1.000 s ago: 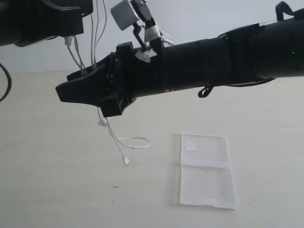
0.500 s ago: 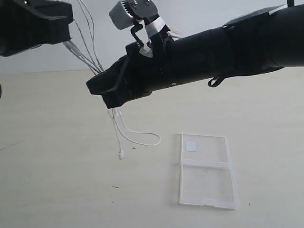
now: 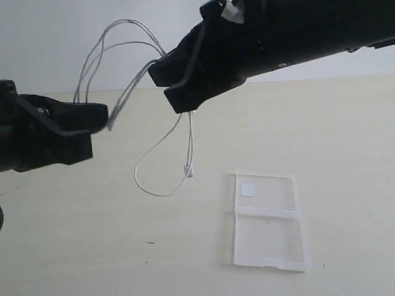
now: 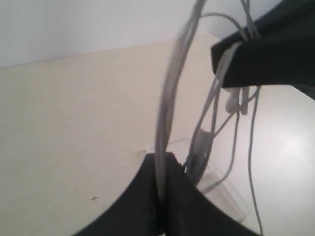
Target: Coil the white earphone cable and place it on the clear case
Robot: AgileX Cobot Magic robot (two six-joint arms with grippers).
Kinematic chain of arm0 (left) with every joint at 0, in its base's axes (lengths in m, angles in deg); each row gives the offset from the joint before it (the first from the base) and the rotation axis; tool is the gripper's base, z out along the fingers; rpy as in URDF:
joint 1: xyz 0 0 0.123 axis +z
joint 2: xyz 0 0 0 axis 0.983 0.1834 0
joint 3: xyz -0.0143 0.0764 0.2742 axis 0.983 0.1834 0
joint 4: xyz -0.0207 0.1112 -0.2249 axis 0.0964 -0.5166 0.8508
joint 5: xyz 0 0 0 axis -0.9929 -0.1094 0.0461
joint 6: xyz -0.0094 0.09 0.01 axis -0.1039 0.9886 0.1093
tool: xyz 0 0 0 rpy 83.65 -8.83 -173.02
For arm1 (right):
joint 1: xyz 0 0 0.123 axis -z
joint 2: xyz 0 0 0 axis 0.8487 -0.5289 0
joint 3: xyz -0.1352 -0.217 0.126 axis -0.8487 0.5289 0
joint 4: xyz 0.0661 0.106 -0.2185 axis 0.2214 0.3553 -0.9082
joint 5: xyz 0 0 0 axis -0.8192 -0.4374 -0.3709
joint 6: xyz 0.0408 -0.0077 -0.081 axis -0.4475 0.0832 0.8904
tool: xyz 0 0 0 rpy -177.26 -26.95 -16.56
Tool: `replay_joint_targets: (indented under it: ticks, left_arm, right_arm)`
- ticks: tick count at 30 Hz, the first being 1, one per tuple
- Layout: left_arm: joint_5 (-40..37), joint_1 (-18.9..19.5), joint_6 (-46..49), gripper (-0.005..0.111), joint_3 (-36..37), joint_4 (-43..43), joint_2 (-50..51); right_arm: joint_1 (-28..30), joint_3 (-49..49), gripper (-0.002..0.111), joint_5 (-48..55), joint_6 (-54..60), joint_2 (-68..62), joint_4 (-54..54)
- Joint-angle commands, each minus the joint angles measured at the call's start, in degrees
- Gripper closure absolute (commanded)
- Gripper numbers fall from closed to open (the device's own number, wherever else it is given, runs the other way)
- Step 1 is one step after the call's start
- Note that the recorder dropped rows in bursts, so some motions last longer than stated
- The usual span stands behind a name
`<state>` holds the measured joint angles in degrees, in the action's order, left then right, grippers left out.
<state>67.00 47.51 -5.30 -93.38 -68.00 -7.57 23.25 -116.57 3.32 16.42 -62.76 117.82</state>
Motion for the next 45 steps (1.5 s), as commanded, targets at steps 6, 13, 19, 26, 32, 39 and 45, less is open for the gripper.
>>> replay_joint_targets:
  ticks: [6, 13, 19, 26, 32, 39, 45]
  left_arm:
    - [3.9, 0.0, 0.5, 0.107, 1.1, -4.8, 9.1]
    - [10.8, 0.0, 0.5, 0.105, 0.5, -4.8, 12.5]
    - [15.9, 0.0, 0.5, 0.071, -2.8, -4.8, 11.9]
    - [15.5, 0.0, 0.2, 0.036, -5.2, -4.8, 5.4]
    - [2.6, 0.0, 0.2, 0.036, -4.9, -5.2, -2.6]
    - [-18.3, 0.0, 0.4, 0.106, 1.7, -3.7, -9.8]
    - [-16.6, 0.0, 0.4, 0.107, 5.5, -1.8, -10.7]
  right_arm:
    - [0.8, -0.3, 0.108, -4.7, -0.9, 4.6, -0.1]
    - [0.8, -0.3, 0.108, -3.0, -2.1, 2.7, -1.3]
    - [0.8, -0.3, 0.108, -3.3, -8.4, -0.4, -6.5]
    - [0.8, -0.3, 0.108, -10.7, -21.8, -5.7, -19.8]
    - [0.9, -0.3, 0.108, -13.4, -28.6, -8.2, -26.1]
    - [1.0, -0.3, 0.108, -2.3, -81.9, -4.2, -65.2]
    - [1.0, -0.3, 0.108, 14.3, -92.7, -3.9, -78.0]
